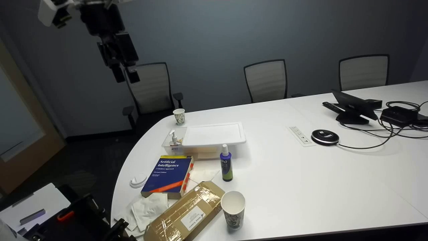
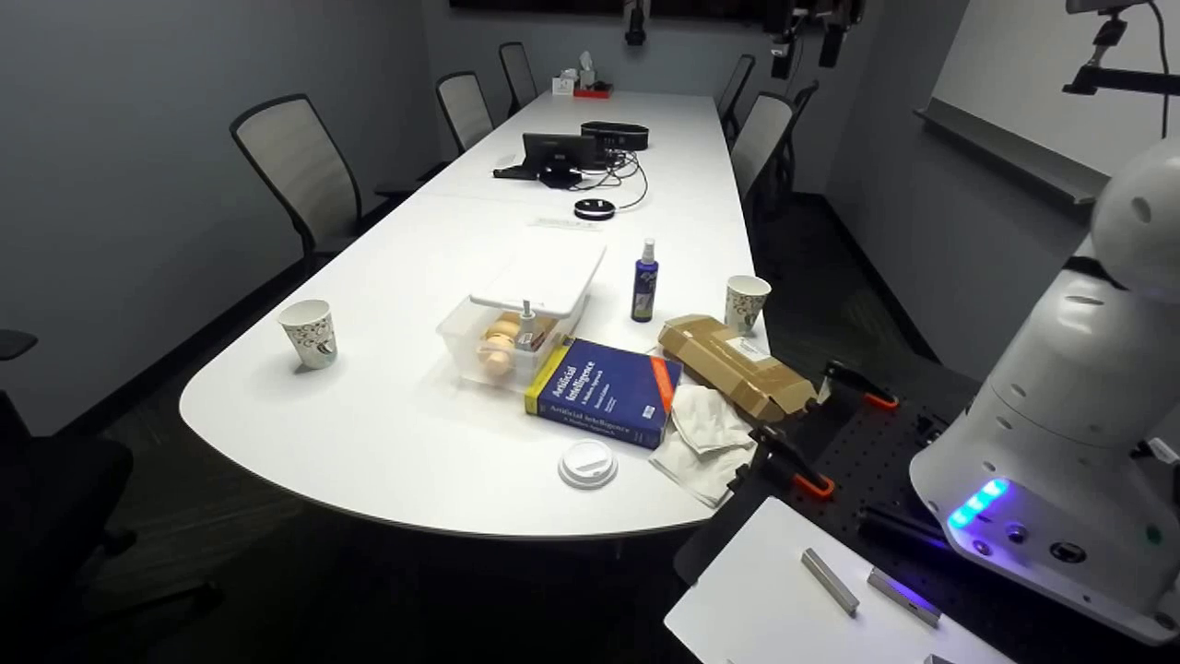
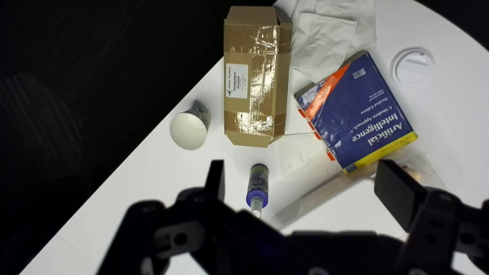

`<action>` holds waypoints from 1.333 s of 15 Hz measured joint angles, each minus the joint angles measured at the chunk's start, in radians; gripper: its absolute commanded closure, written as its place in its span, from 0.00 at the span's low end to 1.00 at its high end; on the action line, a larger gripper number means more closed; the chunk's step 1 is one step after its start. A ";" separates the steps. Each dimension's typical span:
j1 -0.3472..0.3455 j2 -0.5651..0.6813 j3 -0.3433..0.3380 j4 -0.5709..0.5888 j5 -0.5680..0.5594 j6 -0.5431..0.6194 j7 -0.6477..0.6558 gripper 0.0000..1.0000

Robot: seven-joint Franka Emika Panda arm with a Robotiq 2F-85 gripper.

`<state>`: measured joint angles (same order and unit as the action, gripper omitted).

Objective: Move the coffee cup at the front to the left.

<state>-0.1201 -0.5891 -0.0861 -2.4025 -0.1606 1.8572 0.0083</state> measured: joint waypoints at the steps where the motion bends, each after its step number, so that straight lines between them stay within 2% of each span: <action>1: -0.010 0.026 -0.017 0.002 0.001 0.037 0.017 0.00; 6: -0.068 0.279 -0.145 0.044 0.043 0.326 0.020 0.00; 10: -0.084 0.542 -0.204 0.126 0.162 0.516 -0.026 0.00; 12: -0.095 0.674 -0.205 0.176 0.252 0.567 -0.081 0.00; 15: -0.137 0.852 -0.184 0.266 0.381 0.581 -0.166 0.00; 20: -0.247 1.074 -0.128 0.401 0.429 0.579 -0.202 0.00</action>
<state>-0.3675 0.4849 -0.2138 -2.0017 0.2687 2.4364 -0.1935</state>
